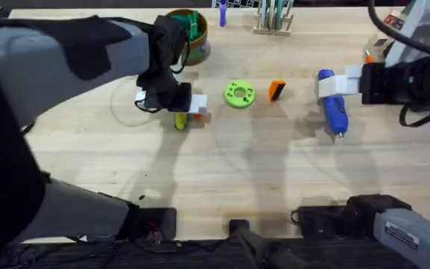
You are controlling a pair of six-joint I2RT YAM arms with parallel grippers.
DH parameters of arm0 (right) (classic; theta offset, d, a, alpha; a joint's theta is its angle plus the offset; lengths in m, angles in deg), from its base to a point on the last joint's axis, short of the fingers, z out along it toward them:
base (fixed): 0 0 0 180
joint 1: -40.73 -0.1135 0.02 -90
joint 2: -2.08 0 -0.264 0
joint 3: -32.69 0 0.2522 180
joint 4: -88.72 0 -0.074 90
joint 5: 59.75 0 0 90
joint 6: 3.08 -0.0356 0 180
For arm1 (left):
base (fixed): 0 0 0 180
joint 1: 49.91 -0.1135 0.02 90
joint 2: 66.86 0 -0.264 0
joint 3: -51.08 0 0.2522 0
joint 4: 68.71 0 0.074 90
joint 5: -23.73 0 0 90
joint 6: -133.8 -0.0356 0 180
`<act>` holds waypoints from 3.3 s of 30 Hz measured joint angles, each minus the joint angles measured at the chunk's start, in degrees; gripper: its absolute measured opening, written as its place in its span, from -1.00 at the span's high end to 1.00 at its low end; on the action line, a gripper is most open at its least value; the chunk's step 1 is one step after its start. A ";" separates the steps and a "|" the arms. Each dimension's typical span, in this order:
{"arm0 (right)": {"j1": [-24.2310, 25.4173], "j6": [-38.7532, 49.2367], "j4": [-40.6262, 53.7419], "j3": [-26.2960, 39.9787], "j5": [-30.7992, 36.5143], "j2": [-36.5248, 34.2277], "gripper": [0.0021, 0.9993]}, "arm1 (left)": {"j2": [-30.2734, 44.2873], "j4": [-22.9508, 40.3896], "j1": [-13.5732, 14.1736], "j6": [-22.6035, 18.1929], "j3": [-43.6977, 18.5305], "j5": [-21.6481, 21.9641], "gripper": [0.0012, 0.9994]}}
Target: Pick up the gripper from the table and insert it into the empty holder that is missing its gripper. Then pick up a screw, insert it into the mounting hole, and use the screwdriver to tighten it. Finally, clean up the table by picking up the vegetable and placing it into the bucket.
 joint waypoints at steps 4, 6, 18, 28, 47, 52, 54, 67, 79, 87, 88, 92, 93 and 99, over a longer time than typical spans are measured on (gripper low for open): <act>0.00 0.00 0.00 0.00 0.00 0.02 -0.98 | 1.60 -1.04 0.00 0.00 0.00 0.02 -0.97; 0.00 0.00 0.00 0.00 0.01 0.00 -0.99 | 1.87 -1.08 -0.02 -0.02 -0.17 -0.04 -0.99; 0.00 0.00 0.00 0.00 0.02 0.02 -0.99 | 1.94 -1.45 0.13 -0.15 -0.70 -0.21 0.98; 0.00 0.00 0.00 0.00 0.00 0.00 -0.99 | 1.92 -0.86 0.13 0.00 -0.86 -0.20 0.98; 0.00 0.00 0.00 0.00 0.02 0.00 -0.99 | -22.68 11.01 0.13 0.00 -9.99 1.05 0.98; 0.00 0.00 0.00 0.00 0.01 0.00 -0.98 | -26.82 11.75 0.13 0.00 -9.99 1.35 0.98; 0.00 0.00 0.00 0.00 0.01 0.01 -0.99 | -28.09 11.75 0.13 0.00 -9.99 1.51 0.98; 0.00 0.00 0.27 0.00 0.00 0.01 -0.99 | -29.47 12.17 0.13 -0.02 -9.99 2.89 -0.26; 0.00 0.00 0.28 0.00 0.00 0.00 -0.98 | -29.47 12.03 0.13 -0.54 -9.99 2.99 -0.97; 0.00 0.00 0.28 0.00 0.01 0.00 -0.98 | -29.47 12.42 0.13 -3.38 -9.99 2.98 -0.97; 0.00 0.00 0.29 0.00 0.00 0.00 -0.98 | -29.47 13.72 0.13 -3.59 -9.99 2.99 -0.97; 0.00 0.00 0.29 0.00 0.00 0.00 -0.99 | -29.47 19.61 0.13 -4.21 -9.99 3.21 -0.97; 0.00 0.00 0.29 0.00 0.02 0.00 -0.98 | -29.47 19.86 0.13 -4.35 -9.99 3.28 -0.97; 0.00 0.00 0.31 0.00 0.00 0.02 -0.99 | -29.47 16.94 0.13 -4.55 -9.99 4.80 -0.97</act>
